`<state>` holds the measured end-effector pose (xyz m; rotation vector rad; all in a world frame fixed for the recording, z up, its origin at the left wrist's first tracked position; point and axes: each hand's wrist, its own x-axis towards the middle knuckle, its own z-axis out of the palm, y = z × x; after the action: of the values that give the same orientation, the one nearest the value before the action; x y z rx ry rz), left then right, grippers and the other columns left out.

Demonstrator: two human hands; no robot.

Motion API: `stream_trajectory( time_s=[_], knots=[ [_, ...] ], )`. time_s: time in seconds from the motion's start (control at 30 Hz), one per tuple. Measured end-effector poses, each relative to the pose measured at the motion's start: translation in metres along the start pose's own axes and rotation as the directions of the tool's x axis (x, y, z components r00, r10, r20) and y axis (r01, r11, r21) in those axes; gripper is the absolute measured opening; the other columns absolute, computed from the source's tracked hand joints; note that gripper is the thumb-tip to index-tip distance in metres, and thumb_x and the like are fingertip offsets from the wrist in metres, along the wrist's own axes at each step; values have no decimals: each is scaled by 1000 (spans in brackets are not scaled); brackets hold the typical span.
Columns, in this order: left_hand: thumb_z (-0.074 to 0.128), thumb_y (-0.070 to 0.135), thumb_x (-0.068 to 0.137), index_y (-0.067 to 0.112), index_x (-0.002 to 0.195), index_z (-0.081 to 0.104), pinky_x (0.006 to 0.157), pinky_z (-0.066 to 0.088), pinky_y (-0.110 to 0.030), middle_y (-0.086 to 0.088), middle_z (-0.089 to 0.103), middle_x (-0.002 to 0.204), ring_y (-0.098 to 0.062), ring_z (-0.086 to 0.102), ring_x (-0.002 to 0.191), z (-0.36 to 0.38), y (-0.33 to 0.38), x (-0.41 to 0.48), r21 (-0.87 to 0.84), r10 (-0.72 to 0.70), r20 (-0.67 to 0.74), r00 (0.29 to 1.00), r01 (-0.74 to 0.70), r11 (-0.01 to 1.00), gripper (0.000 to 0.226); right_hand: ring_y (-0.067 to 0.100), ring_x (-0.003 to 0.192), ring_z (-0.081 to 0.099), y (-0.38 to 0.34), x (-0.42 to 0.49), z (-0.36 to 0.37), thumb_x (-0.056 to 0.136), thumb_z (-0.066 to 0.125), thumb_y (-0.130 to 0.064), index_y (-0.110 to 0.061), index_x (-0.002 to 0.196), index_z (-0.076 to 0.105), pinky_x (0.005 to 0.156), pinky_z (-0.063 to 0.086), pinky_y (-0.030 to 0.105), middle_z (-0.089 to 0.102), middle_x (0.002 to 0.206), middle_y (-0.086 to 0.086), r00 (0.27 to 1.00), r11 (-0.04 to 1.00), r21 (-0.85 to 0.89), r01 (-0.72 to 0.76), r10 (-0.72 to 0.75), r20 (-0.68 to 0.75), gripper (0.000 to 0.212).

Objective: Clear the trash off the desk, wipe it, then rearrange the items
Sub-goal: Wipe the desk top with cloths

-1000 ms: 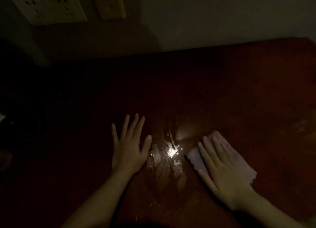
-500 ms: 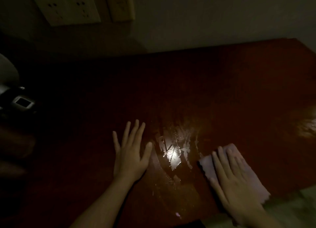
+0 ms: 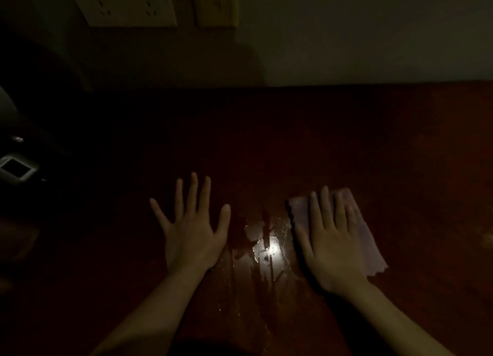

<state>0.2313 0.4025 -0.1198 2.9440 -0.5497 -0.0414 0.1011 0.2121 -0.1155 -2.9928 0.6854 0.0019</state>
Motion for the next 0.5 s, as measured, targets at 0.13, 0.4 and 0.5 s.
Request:
stream_trajectory(
  time_s=[0.13,0.4,0.5],
  knots=[
    [-7,69,86,29,152,-1,110,-19,-59,4,-10,159,-16,-19,145,-2,2,8,-19,-5,-15,1000,5,1000,78,27,141,-28,-20,82,-1,91,-9,-55,-14,149,-15,116,-16,41,-26,155,10,999,999,23,-24,23,46,71],
    [6,66,93,23,152,17,112,-9,-63,2,12,159,-17,2,148,-4,1,14,-131,43,-21,999,-45,990,73,31,146,-7,-72,66,6,100,10,-51,-8,151,8,117,-1,45,0,158,15,928,928,51,368,-370,50,66],
    [5,66,93,23,152,17,112,-7,-63,1,14,160,-18,4,148,-3,2,13,-131,38,-18,999,-40,991,73,28,147,5,-30,29,-2,101,12,-51,-11,150,17,115,7,45,11,158,11,890,894,15,447,-446,94,64]
  ],
)
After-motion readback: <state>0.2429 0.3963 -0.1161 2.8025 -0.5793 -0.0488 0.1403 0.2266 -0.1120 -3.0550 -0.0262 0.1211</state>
